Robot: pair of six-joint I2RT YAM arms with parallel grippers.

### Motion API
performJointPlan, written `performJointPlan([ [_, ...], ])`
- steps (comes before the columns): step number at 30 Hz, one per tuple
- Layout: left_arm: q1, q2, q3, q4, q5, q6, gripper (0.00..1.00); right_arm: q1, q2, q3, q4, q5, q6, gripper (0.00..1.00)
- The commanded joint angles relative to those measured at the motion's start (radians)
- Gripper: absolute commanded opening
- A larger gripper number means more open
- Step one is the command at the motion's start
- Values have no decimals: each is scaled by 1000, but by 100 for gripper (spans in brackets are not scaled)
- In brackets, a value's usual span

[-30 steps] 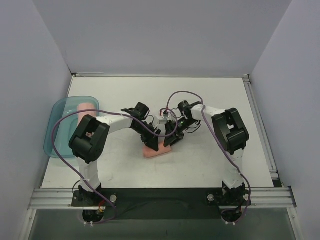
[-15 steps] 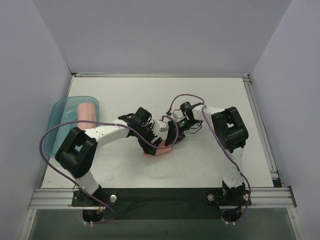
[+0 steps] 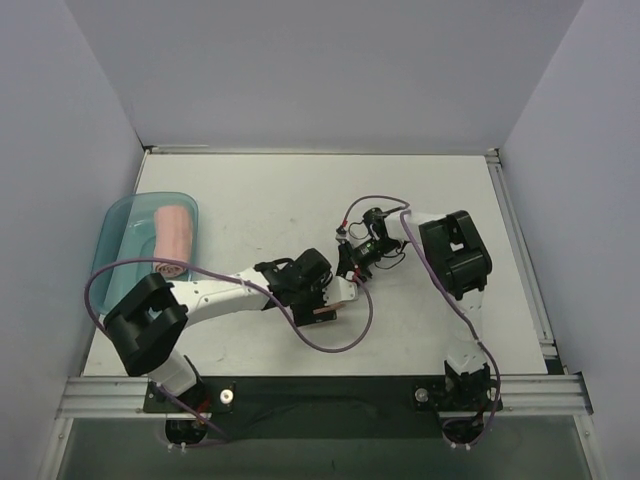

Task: Roll the towels
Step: Roll the towel

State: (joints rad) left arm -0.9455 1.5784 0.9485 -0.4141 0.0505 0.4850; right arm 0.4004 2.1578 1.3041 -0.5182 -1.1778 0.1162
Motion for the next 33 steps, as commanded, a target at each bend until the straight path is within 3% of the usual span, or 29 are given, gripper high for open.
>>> performJointPlan([
  [1, -30, 41, 32, 113, -74, 63, 88, 3, 7, 37, -39, -14, 13, 0],
  [6, -30, 106, 32, 123, -80, 60, 82, 3, 2, 43, -43, -31, 5, 0],
  [12, -18, 146, 6, 110, -51, 47, 68, -3, -1, 47, -49, -62, -4, 0],
  [17, 75, 164, 62, -24, 170, -37, 34, -24, -4, 81, -54, -86, -6, 2],
  [18, 100, 181, 79, -52, 210, -60, 29, -31, -7, 89, -54, -88, -6, 8],
  [19, 131, 186, 97, -80, 242, -97, 26, -47, -13, 95, -60, -88, -7, 21],
  [20, 180, 184, 116, -113, 291, -109, 18, -57, -25, 110, -63, -89, -12, 30],
  [22, 217, 170, 128, -132, 314, -120, 12, -77, -44, 129, -95, -100, -32, 48],
  [24, 241, 125, 141, -153, 318, -125, 5, -86, -78, 168, -134, -94, -79, 54],
  [27, 280, 52, 162, -166, 330, -144, 2, -112, -116, 219, -259, -86, -163, 70],
  [29, 329, 19, 190, -212, 363, -161, 1, -130, -127, 247, -339, -88, -269, 73],
  [33, 586, -26, 291, -296, 523, -206, 0, -163, -153, 253, -486, -40, -372, 81],
])
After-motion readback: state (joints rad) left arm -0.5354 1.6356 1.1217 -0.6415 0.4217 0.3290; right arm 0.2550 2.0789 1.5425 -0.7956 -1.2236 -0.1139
